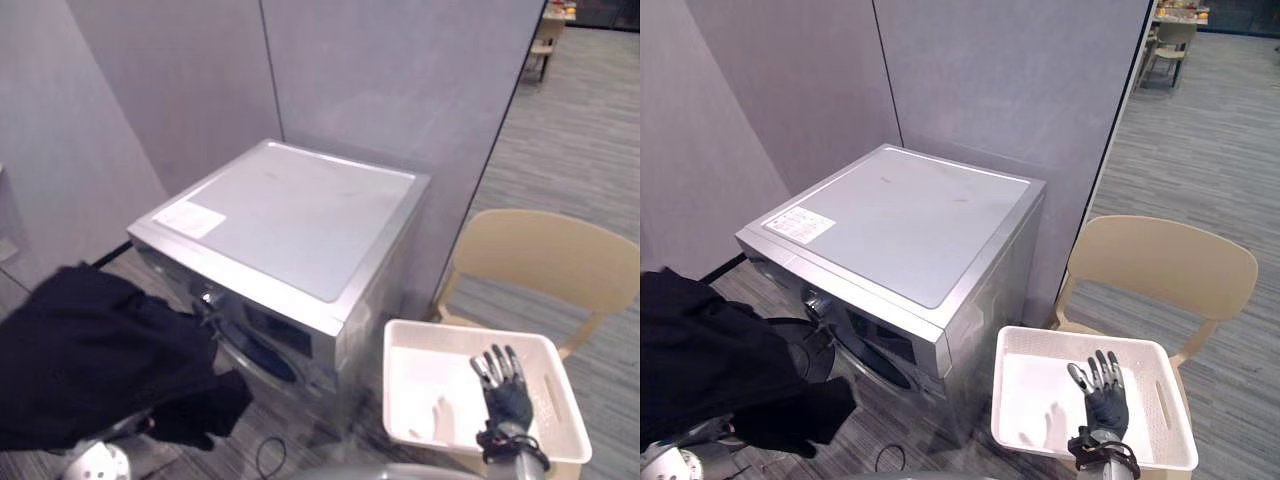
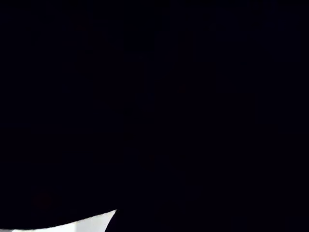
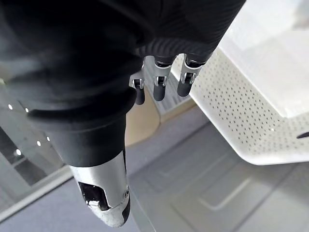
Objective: Pick up the laundry basket with both hands and put the clothes into the washing machine.
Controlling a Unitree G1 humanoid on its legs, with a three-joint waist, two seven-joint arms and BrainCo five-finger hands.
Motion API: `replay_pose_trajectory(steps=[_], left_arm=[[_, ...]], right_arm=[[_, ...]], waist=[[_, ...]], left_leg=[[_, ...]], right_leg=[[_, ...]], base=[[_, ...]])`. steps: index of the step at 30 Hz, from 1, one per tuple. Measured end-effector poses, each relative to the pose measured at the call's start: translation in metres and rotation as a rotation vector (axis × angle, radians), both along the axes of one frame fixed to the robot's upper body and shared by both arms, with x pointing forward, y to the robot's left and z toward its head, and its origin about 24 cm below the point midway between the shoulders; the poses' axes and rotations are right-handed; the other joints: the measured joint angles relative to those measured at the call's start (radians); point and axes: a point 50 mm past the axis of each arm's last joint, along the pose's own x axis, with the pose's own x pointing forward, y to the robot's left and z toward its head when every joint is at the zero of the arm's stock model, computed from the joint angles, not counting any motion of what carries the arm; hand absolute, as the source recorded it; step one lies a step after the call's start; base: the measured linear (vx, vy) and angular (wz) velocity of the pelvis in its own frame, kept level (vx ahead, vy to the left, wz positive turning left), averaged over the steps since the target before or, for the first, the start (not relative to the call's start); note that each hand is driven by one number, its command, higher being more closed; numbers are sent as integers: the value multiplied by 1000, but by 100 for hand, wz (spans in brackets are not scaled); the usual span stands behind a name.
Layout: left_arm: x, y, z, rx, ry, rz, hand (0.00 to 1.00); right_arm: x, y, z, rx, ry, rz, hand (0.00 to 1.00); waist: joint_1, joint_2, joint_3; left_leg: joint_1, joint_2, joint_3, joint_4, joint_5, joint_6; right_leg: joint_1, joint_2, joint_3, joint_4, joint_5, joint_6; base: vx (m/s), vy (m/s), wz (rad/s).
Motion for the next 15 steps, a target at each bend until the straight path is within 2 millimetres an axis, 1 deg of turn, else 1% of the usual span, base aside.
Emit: replay_pose_trajectory(steps=[1, 2, 3, 4, 5, 6, 7, 8, 9, 10, 11, 12, 13, 14, 15], left_arm=[[0, -4, -8, -43, 18, -20, 100], [1, -6, -11, -56, 27, -30, 100], [5, -10, -17, -98, 32, -59, 100], [8, -16, -23, -140, 36, -97, 100], [10, -20, -25, -158, 37, -116, 100], [15, -27, -26, -174, 37, -157, 100], [19, -33, -27, -198, 29, -189, 100], [20, -36, -28, -205, 30, -204, 100], [23, -39, -28, -211, 27, -224, 100], [24, -41, -27, -210, 24, -235, 100], [28, -43, -26, -212, 7, -250, 100], [34, -44, -24, -209, -8, -262, 100], [37, -44, -22, -198, -15, -272, 100], [43, -44, -22, -199, -25, -282, 100], [47, -45, -22, -200, -28, -291, 100]], right_arm=[[16, 3, 7, -23, -40, 52, 0], [23, 4, 11, -32, -62, 68, 0], [36, 4, 19, -58, -98, 101, 0], [44, 3, 27, -100, -124, 122, 0], [47, 2, 31, -117, -136, 128, 0], [52, -2, 39, -150, -160, 135, 0], [57, -6, 47, -188, -184, 138, 0], [59, -9, 51, -208, -194, 143, 0], [63, -13, 56, -242, -206, 147, 0], [65, -14, 57, -246, -206, 140, 0], [66, -15, 56, -240, -203, 123, 0], [69, -10, 56, -223, -208, 110, 0], [71, -8, 57, -208, -220, 99, 0], [79, -2, 59, -183, -246, 74, 0], [81, 0, 61, -171, -257, 62, 0]], waist=[[1, -16, 23], [1, -24, 37], [1, -36, 58], [0, -37, 60], [1, -37, 61], [2, -26, 75], [2, -19, 95], [5, 0, 102], [8, 31, 111], [10, 38, 111], [9, 41, 111], [12, 34, 107], [14, 27, 109], [26, 10, 111], [28, 8, 111]], left_leg=[[-6, 1, -15, 15, -2, 2], [-8, 0, -28, 20, -2, 2], [-24, -6, -58, 33, -2, 2], [-68, 4, -74, 51, -1, 4], [-93, 8, -76, 54, 9, 19], [-124, 21, -79, 46, 19, 24], [-143, 35, -72, 35, 50, 69], [-154, 43, -52, 33, 73, 100], [-181, 44, -13, 28, 168, 157], [-190, 42, 33, 27, 228, 116], [-207, 39, 96, 6, 341, 61], [-203, 40, 104, -85, 467, 59], [-212, 48, 101, -71, 447, 49], [-253, 57, 108, 110, 273, 23], [-259, 65, 108, 170, 220, 36]], right_leg=[[-38, -13, -7, 113, -58, -11], [-51, -22, -16, 160, -82, -19], [-71, -36, -48, 241, -129, -35], [-96, -52, -94, 301, -168, -41], [-108, -65, -123, 332, -190, -46], [-123, -86, -177, 381, -228, -52], [-116, -102, -232, 404, -246, -65], [-112, -109, -257, 409, -250, -71], [-96, -123, -303, 408, -253, -78], [-90, -128, -314, 407, -253, -78], [-64, -133, -352, 390, -249, -77], [-42, -122, -403, 347, -230, -91], [-34, -133, -427, 324, -213, -108], [-31, -111, -445, 280, -179, -113], [-29, -97, -446, 264, -167, -116]], base=[[-103, -135, 32], [-108, -172, 62], [-109, -189, 97], [-114, -210, 115], [-129, -281, 143], [-97, -320, 149], [-74, -259, 141], [-65, -206, 126], [-61, -123, 89], [-49, -108, 113], [-27, -90, 106], [-12, -90, 102], [24, -38, 63], [38, -9, 27], [16, 34, 13]])
